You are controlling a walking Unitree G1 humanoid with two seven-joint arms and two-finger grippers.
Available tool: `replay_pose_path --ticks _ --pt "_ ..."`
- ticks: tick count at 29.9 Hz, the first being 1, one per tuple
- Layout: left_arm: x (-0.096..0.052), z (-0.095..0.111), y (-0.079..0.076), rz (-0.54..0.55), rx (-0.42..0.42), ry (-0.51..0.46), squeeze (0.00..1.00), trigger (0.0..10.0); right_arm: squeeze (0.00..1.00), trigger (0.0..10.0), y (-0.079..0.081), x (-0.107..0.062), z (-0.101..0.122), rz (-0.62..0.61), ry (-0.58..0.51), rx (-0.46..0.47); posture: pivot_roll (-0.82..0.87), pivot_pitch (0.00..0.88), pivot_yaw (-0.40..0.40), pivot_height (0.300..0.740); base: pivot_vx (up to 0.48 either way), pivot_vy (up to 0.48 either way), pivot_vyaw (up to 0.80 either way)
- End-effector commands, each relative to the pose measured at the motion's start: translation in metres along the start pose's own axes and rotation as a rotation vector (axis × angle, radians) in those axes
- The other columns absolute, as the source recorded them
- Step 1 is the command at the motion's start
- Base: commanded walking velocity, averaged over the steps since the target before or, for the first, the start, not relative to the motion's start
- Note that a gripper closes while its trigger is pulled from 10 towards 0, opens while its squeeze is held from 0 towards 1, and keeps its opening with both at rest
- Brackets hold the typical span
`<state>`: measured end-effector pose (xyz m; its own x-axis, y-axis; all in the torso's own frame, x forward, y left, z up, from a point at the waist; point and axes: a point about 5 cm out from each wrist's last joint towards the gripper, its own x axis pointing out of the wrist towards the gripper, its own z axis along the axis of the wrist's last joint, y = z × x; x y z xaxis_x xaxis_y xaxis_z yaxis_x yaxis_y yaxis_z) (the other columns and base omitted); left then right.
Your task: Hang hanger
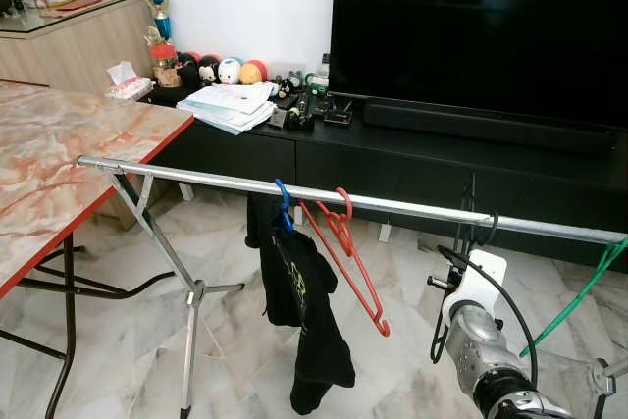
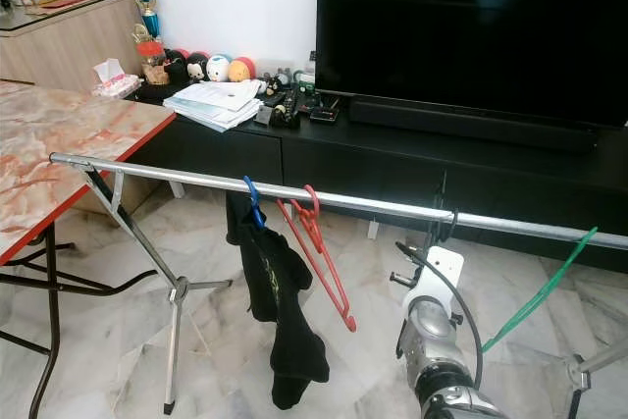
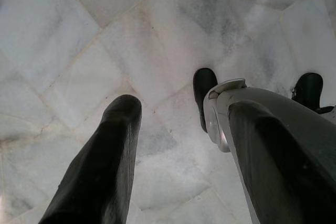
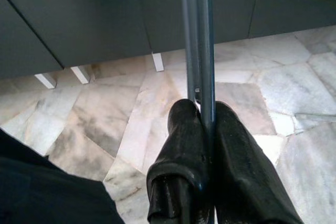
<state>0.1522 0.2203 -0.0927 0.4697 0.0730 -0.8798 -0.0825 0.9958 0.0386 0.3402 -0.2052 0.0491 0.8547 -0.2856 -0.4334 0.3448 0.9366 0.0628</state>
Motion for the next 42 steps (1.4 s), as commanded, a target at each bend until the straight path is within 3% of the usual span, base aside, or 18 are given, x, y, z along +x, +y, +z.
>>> replay_pose_path --ticks 1,19,24,27,38,39,40,41,42 --pt "0.0 -0.001 0.002 0.005 -0.005 0.005 0.0 10.0 0.0 10.0 -0.002 0.004 0.017 -0.013 -0.011 0.016 -0.05 0.0 0.039 0.74 0.0 0.0 0.0" --pt "-0.001 -0.003 0.005 0.016 -0.024 0.008 0.0 10.0 0.0 10.0 0.004 0.006 0.023 0.051 0.112 -0.088 -0.02 0.0 0.048 0.74 0.0 0.0 0.0" --pt "-0.001 -0.004 0.005 0.015 -0.027 0.01 0.0 10.0 0.0 10.0 0.005 0.005 0.017 0.069 0.171 -0.077 -0.02 0.0 0.05 0.74 0.0 0.0 0.0" --pt "-0.001 -0.005 0.004 0.009 -0.019 0.016 0.0 10.0 0.0 10.0 0.006 0.004 0.011 0.086 0.192 -0.125 -0.02 0.0 0.052 0.74 0.0 0.0 0.0" --pt "-0.001 -0.006 0.002 0.002 -0.024 0.02 0.0 10.0 0.0 10.0 0.01 0.003 0.009 0.114 0.193 -0.111 -0.02 0.0 0.053 0.74 0.0 0.0 0.0" --pt "-0.001 -0.006 0.002 0.003 -0.025 0.02 0.0 10.0 0.65 10.0 0.011 0.003 0.008 0.119 0.191 -0.105 -0.02 0.0 0.053 0.74 0.0 0.0 0.0" --pt "-0.001 -0.006 0.002 0.003 -0.025 0.02 0.0 10.0 0.65 10.0 0.011 0.003 0.008 0.119 0.191 -0.105 -0.02 0.0 0.053 0.74 0.0 0.0 0.0" --pt "-0.001 -0.006 0.002 0.003 -0.026 0.019 0.0 10.0 1.0 10.0 0.011 0.003 0.009 0.118 0.181 -0.095 -0.02 0.0 0.053 0.74 0.0 0.0 0.0" --pt "-0.001 -0.006 0.002 0.004 -0.027 0.019 0.0 10.0 1.0 10.0 0.011 0.004 0.01 0.111 0.168 -0.096 -0.02 0.0 0.053 0.74 0.0 0.0 0.0"
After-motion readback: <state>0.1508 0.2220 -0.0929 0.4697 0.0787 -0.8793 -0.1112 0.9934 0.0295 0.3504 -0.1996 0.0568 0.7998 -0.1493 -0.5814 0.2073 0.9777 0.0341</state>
